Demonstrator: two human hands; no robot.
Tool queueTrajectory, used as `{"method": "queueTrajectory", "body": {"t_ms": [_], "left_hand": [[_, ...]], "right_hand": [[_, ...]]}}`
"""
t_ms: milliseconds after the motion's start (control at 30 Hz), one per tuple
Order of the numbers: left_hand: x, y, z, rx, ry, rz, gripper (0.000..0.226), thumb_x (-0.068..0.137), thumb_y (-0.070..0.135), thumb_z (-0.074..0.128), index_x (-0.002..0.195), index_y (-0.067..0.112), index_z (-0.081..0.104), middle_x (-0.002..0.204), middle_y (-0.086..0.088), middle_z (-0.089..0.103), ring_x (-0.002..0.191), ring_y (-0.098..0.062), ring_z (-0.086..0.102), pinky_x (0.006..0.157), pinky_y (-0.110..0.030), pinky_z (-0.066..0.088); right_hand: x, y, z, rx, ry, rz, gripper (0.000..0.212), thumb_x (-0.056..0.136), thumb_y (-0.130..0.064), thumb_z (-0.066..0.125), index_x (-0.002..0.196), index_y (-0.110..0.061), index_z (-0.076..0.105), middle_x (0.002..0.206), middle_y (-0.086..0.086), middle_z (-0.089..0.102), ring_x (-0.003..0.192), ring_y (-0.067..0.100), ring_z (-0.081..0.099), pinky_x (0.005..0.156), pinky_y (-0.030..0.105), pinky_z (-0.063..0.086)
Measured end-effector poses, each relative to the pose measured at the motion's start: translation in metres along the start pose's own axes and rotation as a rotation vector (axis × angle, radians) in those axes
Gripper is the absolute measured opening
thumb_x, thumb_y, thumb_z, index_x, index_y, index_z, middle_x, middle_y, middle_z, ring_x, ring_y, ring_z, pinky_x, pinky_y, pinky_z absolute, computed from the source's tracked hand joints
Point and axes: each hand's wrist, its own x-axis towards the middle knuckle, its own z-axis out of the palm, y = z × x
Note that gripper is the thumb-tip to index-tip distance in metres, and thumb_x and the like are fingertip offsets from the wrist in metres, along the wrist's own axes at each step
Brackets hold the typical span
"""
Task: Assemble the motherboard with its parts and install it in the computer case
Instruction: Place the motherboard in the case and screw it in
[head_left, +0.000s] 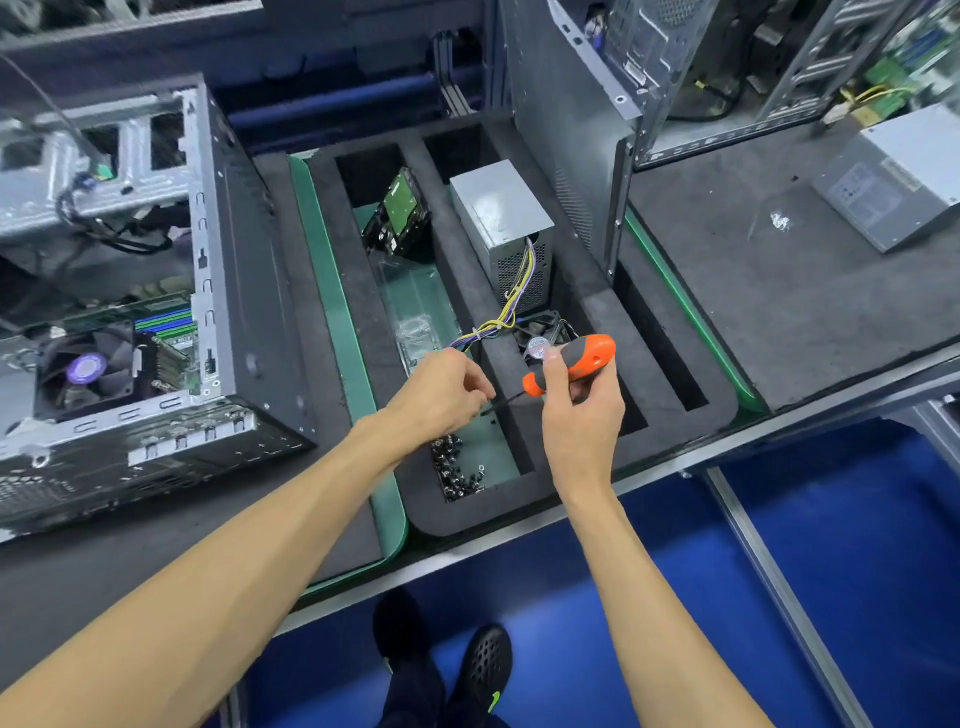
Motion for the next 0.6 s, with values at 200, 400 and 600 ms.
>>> {"method": "queueTrajectory", "body": {"t_ms": [200, 400, 600], "left_hand": [[-0.042, 0.030, -0.048, -0.292, 0.162, 0.045, 0.018, 0.087, 0.001, 0.065, 0.079, 0.015, 0.073, 0.070, -0.007, 0.074, 0.060, -0.009, 0.070, 0.068, -0.025, 0.058], [-0.092, 0.037, -0.115, -0.621, 0.215, 0.102, 0.008, 0.089, -0.002, 0.069, 0.096, -0.001, 0.073, 0.081, -0.020, 0.075, 0.073, -0.024, 0.073, 0.077, -0.034, 0.062], [-0.139, 0.011, -0.175, -0.855, 0.374, 0.155, 0.003, 0.086, 0.004, 0.075, 0.089, 0.005, 0.077, 0.079, -0.013, 0.072, 0.072, -0.017, 0.065, 0.067, -0.024, 0.057]], "right_hand": [[0.007, -0.042, 0.002, 0.249, 0.125, 0.091, 0.025, 0.097, -0.035, 0.058, 0.093, -0.011, 0.055, 0.073, 0.010, 0.065, 0.047, 0.026, 0.061, 0.045, 0.027, 0.049], [0.005, -0.096, 0.022, 0.556, 0.231, 0.195, 0.023, 0.092, -0.036, 0.058, 0.087, -0.013, 0.055, 0.057, -0.005, 0.059, 0.038, 0.015, 0.048, 0.042, 0.026, 0.045], [-0.012, -0.141, 0.067, 0.826, 0.219, 0.305, 0.024, 0.101, -0.032, 0.057, 0.088, -0.012, 0.053, 0.063, 0.003, 0.058, 0.046, 0.016, 0.046, 0.046, 0.028, 0.050]]}}
